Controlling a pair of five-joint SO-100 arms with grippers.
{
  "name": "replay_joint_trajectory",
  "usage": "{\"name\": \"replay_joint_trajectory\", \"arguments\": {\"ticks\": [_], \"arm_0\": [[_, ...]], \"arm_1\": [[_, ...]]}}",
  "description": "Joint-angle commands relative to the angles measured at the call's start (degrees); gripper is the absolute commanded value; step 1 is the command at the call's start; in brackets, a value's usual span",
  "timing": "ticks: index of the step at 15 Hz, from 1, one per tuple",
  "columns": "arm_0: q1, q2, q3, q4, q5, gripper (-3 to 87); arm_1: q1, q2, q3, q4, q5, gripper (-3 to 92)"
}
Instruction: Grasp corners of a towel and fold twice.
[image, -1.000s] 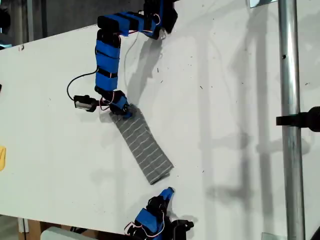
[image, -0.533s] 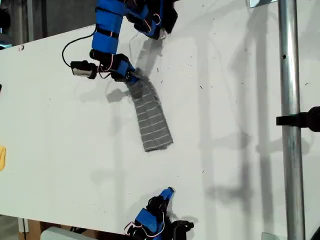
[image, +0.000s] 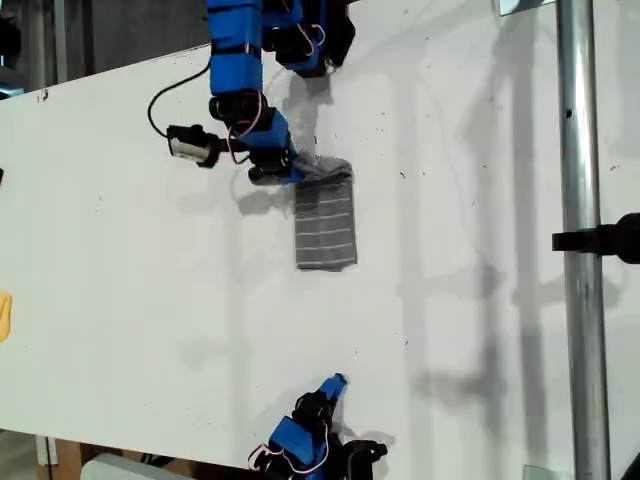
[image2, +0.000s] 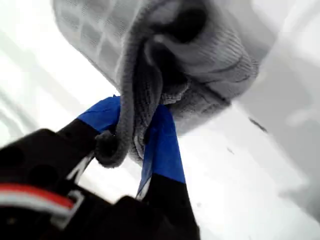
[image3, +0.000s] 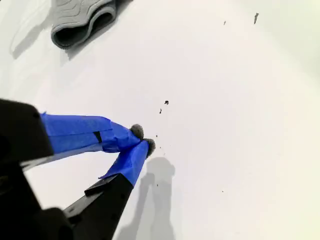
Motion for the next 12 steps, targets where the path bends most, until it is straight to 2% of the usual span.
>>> {"name": "replay_joint_trajectory", "arguments": {"ticks": [1,3,4,5,6,7,8,9,10,11,12], "arm_0": [[0.2,0.3,0.4,-0.2,-0.7,-2.6],[0.3,0.3,0.4,-0.2,-0.4,-2.6],[0.3,0.3,0.4,-0.1,-0.3,-2.6],[0.3,0.3,0.4,-0.1,-0.2,-2.6],[0.2,0.3,0.4,-0.1,0.4,-2.6],[-0.1,0.3,0.4,-0.1,1.4,-2.6],[-0.4,0.3,0.4,-0.1,3.2,-2.5],[-1.0,0.3,0.4,-0.1,4.5,-2.5],[-1.7,0.3,0.4,-0.1,6.1,-2.5],[-2.1,0.3,0.4,-0.1,7.3,-2.5],[-2.5,0.3,0.4,-0.1,8.9,-2.5]], "arm_1": [[-4.0,-12.9,-14.4,-6.7,-0.4,-0.2],[-5.8,-18.8,-21.6,-9.4,-2.2,-0.2],[-6.5,-19.1,-24.8,-9.8,-3.5,3.2],[-7.5,-18.0,-27.2,-11.0,-6.6,38.7],[-8.9,-13.5,-27.4,-13.0,-8.3,42.2],[-9.1,-7.6,-23.8,-19.2,-11.9,29.9],[-8.0,-2.1,-20.0,-21.7,-12.6,16.8],[-7.1,4.4,-12.8,-27.3,-13.7,13.2],[-6.5,10.7,-4.3,-34.2,-13.9,13.5],[-6.0,20.1,6.9,-43.8,-13.9,12.7],[-4.8,29.8,17.4,-47.5,-12.7,11.9]]}}
